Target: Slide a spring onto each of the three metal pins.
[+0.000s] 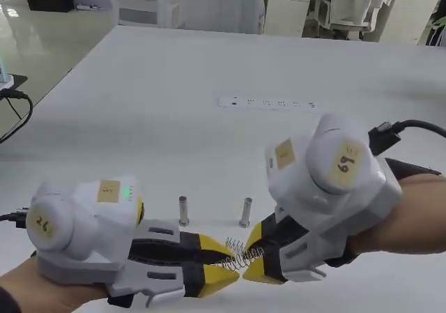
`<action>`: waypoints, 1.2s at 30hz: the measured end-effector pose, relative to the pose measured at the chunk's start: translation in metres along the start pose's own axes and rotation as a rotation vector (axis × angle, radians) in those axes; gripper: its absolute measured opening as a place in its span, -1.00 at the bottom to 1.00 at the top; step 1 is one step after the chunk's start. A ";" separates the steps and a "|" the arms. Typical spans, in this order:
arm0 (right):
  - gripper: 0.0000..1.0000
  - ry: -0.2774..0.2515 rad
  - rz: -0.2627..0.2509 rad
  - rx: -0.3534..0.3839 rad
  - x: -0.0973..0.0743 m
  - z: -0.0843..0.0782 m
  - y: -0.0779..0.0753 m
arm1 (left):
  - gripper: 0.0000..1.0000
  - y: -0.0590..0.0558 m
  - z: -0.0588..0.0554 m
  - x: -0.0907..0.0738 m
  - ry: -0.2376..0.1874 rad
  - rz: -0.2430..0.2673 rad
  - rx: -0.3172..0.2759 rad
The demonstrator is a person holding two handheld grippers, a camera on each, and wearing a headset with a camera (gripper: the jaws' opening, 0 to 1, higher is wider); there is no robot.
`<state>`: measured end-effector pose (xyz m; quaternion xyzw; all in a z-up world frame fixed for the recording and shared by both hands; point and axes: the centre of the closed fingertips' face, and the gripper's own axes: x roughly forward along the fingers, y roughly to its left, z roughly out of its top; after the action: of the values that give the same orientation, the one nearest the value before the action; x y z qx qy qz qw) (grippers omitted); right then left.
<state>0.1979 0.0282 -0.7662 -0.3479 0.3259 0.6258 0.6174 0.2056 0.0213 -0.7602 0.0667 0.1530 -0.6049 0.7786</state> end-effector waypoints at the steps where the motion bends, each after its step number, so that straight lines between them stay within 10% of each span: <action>1: -0.82 0.002 0.003 0.001 0.000 0.000 0.001 | -0.95 0.000 0.000 0.000 0.000 -0.002 0.000; 36: -0.82 0.042 0.021 -0.021 -0.002 0.012 0.009 | -0.94 -0.008 -0.006 0.007 0.030 -0.033 0.076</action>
<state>0.1880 0.0370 -0.7575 -0.3640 0.3360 0.6279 0.6002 0.1982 0.0148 -0.7672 0.1028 0.1428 -0.6218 0.7631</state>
